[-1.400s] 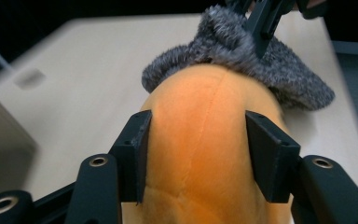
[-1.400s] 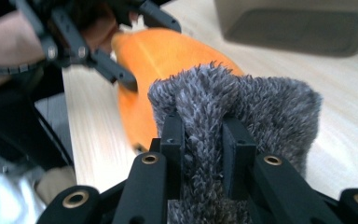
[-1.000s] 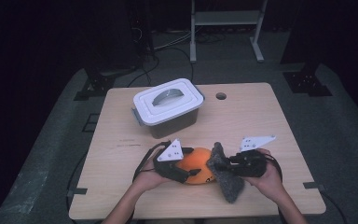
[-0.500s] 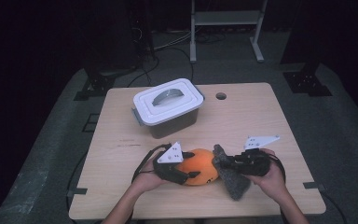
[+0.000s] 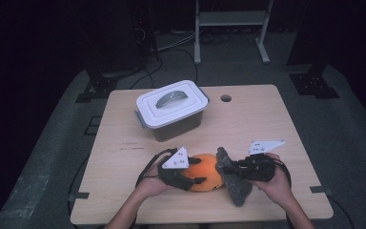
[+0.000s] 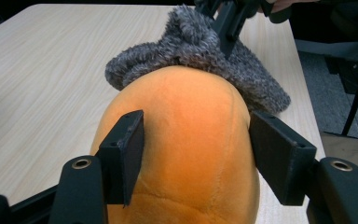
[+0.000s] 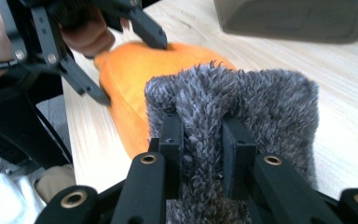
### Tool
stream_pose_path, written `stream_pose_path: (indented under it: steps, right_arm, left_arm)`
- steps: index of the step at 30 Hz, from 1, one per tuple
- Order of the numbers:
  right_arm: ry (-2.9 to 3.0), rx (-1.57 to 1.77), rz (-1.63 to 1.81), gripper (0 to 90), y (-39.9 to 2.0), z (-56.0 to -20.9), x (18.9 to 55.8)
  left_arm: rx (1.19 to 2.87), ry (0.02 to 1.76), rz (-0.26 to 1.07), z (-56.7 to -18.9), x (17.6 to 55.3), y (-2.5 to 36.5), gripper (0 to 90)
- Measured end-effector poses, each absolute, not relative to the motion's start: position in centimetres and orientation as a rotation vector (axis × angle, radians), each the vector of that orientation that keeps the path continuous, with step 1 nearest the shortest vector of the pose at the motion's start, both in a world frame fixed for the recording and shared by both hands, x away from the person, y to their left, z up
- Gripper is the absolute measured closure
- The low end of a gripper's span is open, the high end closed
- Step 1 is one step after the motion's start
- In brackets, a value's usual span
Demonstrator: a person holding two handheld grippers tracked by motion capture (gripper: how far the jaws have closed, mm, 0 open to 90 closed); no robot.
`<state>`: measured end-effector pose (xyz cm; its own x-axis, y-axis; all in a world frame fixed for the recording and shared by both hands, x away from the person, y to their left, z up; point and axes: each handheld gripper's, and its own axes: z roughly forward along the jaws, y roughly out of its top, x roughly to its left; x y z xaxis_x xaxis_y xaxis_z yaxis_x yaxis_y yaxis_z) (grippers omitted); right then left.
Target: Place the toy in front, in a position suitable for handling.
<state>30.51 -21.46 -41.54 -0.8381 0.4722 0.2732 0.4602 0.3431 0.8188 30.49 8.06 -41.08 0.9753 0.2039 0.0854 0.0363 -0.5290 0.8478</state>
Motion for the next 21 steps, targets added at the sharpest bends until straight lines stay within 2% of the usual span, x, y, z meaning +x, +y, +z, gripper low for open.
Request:
stream_pose_path:
  steps: [5, 10, 12, 15, 18, 21]
  right_arm:
    - [2.557, 0.814, 1.601, 72.2, -20.2, -40.5, 29.9]
    - [2.595, 0.791, 1.577, 72.1, -20.2, -41.2, 30.0]
    - [2.597, 0.812, 1.585, 72.0, -20.7, -41.4, 30.1]
    - [2.603, 0.844, 1.588, 72.0, -21.1, -41.5, 30.2]
    - [2.577, 0.836, 1.593, 72.0, -20.9, -40.8, 30.0]
    - [2.567, 0.795, 1.62, 71.7, -20.1, -40.1, 29.8]
  left_arm:
    - [2.122, 0.165, 0.221, -41.0, 30.4, 8.0, 34.6]
    - [2.13, 0.214, 0.225, -40.4, 30.8, 8.4, 23.4]
    - [2.127, 0.238, 0.194, -40.5, 31.0, 8.6, 25.4]
    - [2.134, 0.222, 0.17, -40.7, 31.0, 8.6, 34.2]
    - [2.144, 0.192, 0.12, -40.8, 30.8, 8.4, 34.9]
    - [2.152, 0.159, 0.131, -40.9, 30.4, 8.0, 32.7]
